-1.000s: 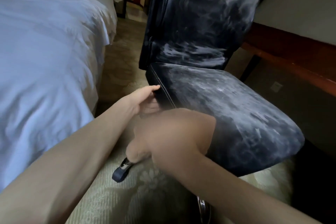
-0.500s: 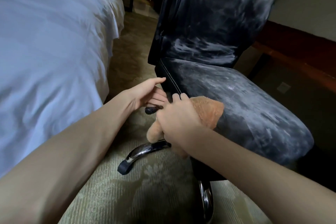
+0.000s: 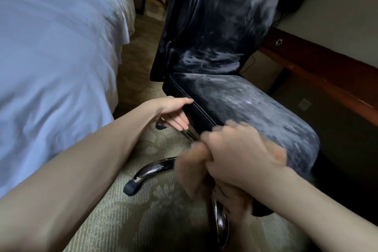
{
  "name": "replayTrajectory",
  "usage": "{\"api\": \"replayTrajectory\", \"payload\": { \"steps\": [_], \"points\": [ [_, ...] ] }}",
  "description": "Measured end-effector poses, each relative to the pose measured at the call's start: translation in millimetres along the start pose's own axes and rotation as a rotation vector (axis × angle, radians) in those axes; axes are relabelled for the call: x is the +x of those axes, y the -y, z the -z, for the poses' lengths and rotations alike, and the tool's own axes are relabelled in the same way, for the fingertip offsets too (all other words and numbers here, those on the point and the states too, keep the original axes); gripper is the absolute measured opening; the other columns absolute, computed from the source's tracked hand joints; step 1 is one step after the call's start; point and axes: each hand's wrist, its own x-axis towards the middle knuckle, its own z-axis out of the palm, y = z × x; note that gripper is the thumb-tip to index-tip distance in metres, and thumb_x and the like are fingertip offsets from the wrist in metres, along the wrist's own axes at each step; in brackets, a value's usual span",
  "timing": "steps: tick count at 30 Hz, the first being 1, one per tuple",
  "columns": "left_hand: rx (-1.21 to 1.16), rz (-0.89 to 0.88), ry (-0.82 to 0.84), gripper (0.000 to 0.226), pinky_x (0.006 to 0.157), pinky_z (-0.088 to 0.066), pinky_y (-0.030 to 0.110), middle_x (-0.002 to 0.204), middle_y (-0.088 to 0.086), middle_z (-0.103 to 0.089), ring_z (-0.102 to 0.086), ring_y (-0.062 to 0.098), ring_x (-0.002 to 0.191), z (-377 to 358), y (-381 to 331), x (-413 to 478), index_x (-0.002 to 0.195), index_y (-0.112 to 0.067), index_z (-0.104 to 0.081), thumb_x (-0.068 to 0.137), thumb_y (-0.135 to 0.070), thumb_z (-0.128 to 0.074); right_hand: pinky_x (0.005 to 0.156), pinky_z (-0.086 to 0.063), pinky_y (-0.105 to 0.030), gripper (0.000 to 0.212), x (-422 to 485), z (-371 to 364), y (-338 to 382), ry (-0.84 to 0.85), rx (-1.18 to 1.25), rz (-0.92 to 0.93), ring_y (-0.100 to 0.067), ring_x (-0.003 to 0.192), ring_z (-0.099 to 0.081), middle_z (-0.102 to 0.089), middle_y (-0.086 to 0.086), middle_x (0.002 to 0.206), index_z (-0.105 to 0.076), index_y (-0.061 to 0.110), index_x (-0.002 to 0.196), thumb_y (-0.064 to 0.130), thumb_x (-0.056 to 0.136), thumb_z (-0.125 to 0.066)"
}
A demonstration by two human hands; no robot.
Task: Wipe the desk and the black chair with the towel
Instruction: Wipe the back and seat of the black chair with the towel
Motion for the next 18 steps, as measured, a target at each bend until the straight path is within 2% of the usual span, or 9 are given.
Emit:
{"api": "replayTrajectory", "payload": {
  "steps": [2,3,4,6,9,11,13,16,18],
  "points": [
    [0.0,0.017,0.004,0.078,0.06,-0.039,0.026,0.07,0.001,-0.071,-0.066,0.017,0.055,1,7,4,0.084,-0.011,-0.07,0.093,-0.081,-0.037,0.071,-0.04,-0.038,0.022,21,-22,-2,-0.149,0.005,-0.029,-0.029,0.085,-0.06,-0.069,0.0,0.09,-0.071,0.024,0.096,0.03,0.075,-0.069],
    [-0.008,0.015,0.005,0.077,0.059,-0.038,0.027,0.069,0.005,-0.064,-0.058,0.018,0.053,2,12,8,0.082,-0.013,-0.065,0.086,-0.087,-0.042,0.074,-0.042,-0.04,0.027,33,-33,-3,-0.187,-0.008,-0.009,-0.029,0.087,-0.059,-0.07,-0.001,0.094,-0.071,0.022,0.1,0.028,0.074,-0.071],
    [-0.033,0.002,0.011,0.076,0.061,-0.04,0.027,0.073,0.008,-0.06,-0.055,0.019,0.057,3,15,12,0.085,-0.015,-0.063,0.081,-0.089,-0.047,0.077,-0.042,-0.042,0.03,43,-45,-4,-0.191,-0.025,0.022,-0.03,0.09,-0.057,-0.07,-0.002,0.1,-0.07,0.02,0.104,0.025,0.075,-0.072],
    [-0.191,-0.041,0.014,0.066,0.061,-0.047,0.028,0.071,0.006,-0.062,-0.058,0.017,0.06,4,19,15,0.087,-0.012,-0.063,0.089,-0.078,-0.056,0.08,-0.039,-0.044,0.026,54,-64,-2,-0.224,-0.074,0.071,-0.031,0.093,-0.054,-0.067,-0.004,0.105,-0.067,0.018,0.106,0.019,0.081,-0.063],
    [-0.371,-0.082,-0.049,0.046,0.066,-0.057,0.032,0.067,-0.001,-0.067,-0.065,0.011,0.057,-1,21,16,0.098,-0.012,-0.062,0.096,-0.058,-0.064,0.078,-0.037,-0.043,0.019,48,-85,-4,-0.329,-0.07,0.107,-0.031,0.088,-0.054,-0.066,-0.004,0.095,-0.068,0.017,0.094,0.014,0.081,-0.054],
    [-0.382,-0.103,-0.119,0.046,0.079,-0.061,0.036,0.067,0.002,-0.074,-0.071,0.011,0.062,-9,21,17,0.103,-0.011,-0.064,0.095,-0.056,-0.066,0.076,-0.036,-0.042,0.018,31,-88,-7,-0.353,-0.033,0.144,-0.029,0.085,-0.054,-0.065,-0.003,0.09,-0.069,0.017,0.09,0.015,0.078,-0.056],
    [-0.395,-0.09,-0.178,0.047,0.091,-0.058,0.041,0.074,0.006,-0.076,-0.074,0.016,0.074,-18,17,20,0.108,-0.011,-0.062,0.093,-0.055,-0.069,0.076,-0.036,-0.041,0.02,5,-92,-14,-0.324,-0.062,0.194,-0.028,0.085,-0.055,-0.064,-0.003,0.089,-0.07,0.016,0.09,0.02,0.079,-0.053],
    [-0.468,-0.077,-0.276,0.047,0.07,-0.057,0.033,0.081,0.011,-0.07,-0.068,0.018,0.07,-17,17,20,0.1,-0.009,-0.06,0.092,-0.054,-0.071,0.075,-0.029,-0.04,0.021,-31,-96,-20,-0.278,-0.098,0.239,-0.028,0.088,-0.055,-0.065,-0.003,0.091,-0.071,0.016,0.092,0.022,0.077,-0.059],
    [-0.469,-0.077,-0.315,0.047,0.051,-0.054,0.025,0.08,0.012,-0.069,-0.066,0.015,0.06,-17,19,21,0.104,-0.007,-0.062,0.095,-0.052,-0.069,0.076,-0.03,-0.04,0.02,-51,-99,-19,-0.262,-0.123,0.215,-0.028,0.089,-0.056,-0.066,-0.003,0.092,-0.071,0.014,0.095,0.022,0.08,-0.06]
  ]
}}
